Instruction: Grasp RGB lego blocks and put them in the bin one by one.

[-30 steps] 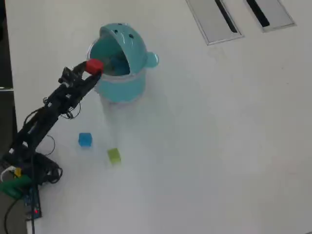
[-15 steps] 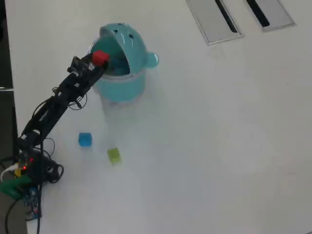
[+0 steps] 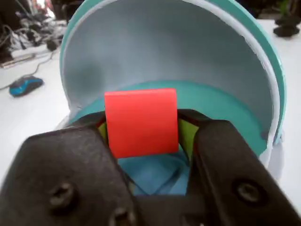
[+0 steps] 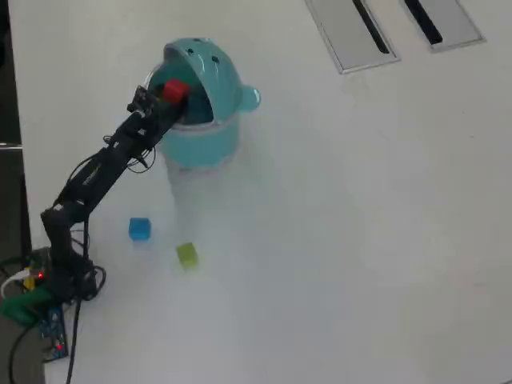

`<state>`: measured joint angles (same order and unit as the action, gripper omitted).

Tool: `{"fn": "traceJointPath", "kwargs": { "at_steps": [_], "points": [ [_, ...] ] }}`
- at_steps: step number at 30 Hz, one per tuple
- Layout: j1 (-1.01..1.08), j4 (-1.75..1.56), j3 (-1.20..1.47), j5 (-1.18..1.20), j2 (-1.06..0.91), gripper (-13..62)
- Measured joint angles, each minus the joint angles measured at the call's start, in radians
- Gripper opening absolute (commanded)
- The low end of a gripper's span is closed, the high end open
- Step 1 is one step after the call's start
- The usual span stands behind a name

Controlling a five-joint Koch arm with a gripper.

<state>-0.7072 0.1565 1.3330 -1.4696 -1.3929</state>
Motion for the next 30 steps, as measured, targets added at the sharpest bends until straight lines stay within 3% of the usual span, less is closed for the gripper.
{"fn": "traceJointPath", "kwargs": {
  "at_steps": [5, 14, 30],
  "points": [
    [0.0, -0.04, 0.0, -0.101, 0.003, 19.1],
    [0.003, -0.135, 0.114, -0.241, -0.011, 23.8],
    [0.014, -0.155, 0.124, -0.242, -0.069, 23.9]
  ]
}}
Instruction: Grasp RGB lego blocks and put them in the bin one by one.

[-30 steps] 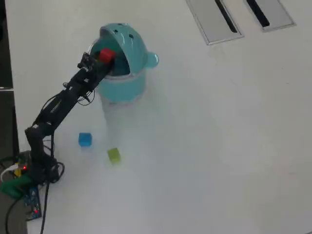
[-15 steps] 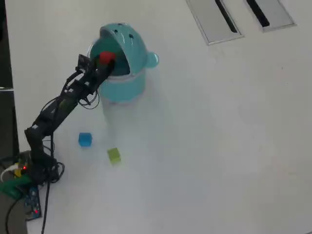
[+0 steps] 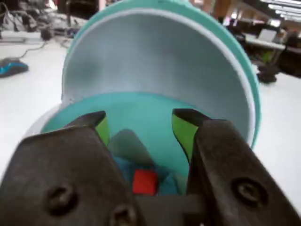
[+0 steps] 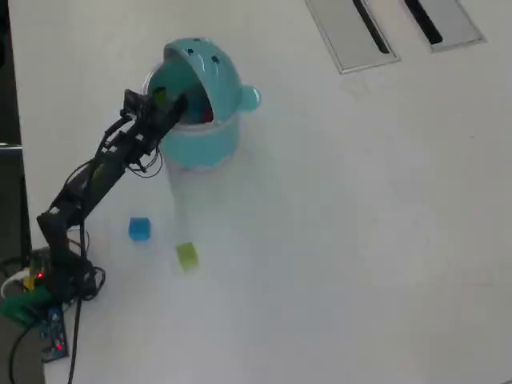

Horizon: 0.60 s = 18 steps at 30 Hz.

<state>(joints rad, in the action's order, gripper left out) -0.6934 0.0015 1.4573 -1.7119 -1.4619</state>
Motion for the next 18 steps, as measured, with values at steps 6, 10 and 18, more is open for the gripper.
{"fn": "traceJointPath", "kwargs": {
  "at_steps": [6, 10, 18],
  "points": [
    [0.043, 0.094, 0.058, 0.0, -0.127, 26.5],
    [0.081, 0.229, 0.16, 0.0, -0.235, 26.9],
    [0.233, 0.396, 0.319, 0.057, -0.456, 29.4]
  ]
}}
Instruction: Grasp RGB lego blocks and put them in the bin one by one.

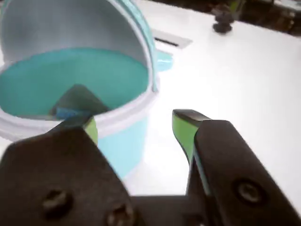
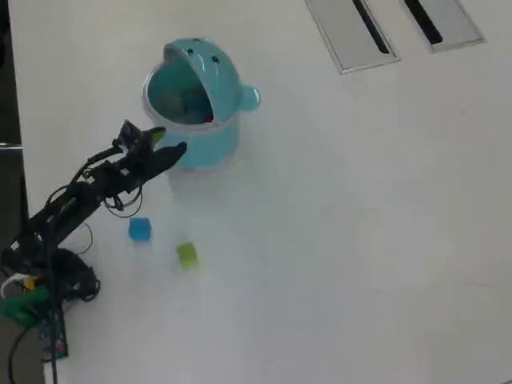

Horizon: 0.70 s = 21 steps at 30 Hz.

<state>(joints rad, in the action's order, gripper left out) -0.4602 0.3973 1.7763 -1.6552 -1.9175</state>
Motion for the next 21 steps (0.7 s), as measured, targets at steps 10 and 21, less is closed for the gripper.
{"fn": "traceJointPath", "kwargs": {
  "at_steps": [10, 21],
  "points": [
    [0.198, 0.199, 0.206, 0.06, -0.156, 33.2],
    [0.382, 0.345, 0.225, 0.066, -0.144, 33.1]
  ]
}}
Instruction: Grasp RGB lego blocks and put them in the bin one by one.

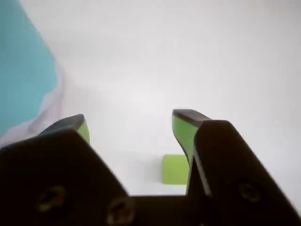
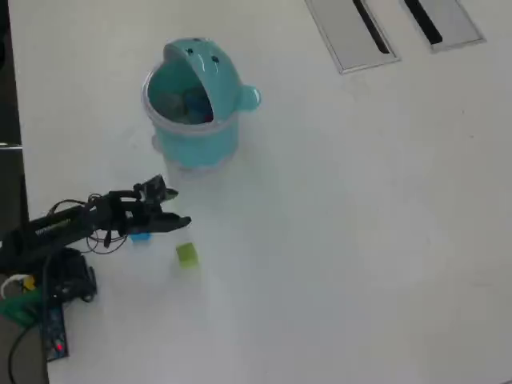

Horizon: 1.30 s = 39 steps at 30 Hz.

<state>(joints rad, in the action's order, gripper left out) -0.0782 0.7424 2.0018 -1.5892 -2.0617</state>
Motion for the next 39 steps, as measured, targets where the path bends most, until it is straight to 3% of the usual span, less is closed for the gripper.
{"fn": "traceJointPath", "kwargs": {
  "at_steps": [17, 39],
  "points": [
    [0.071, 0.037, 0.15, -0.002, 0.078, 33.1],
    [0.213, 0.015, 0.152, -0.061, 0.288, 33.1]
  ]
}}
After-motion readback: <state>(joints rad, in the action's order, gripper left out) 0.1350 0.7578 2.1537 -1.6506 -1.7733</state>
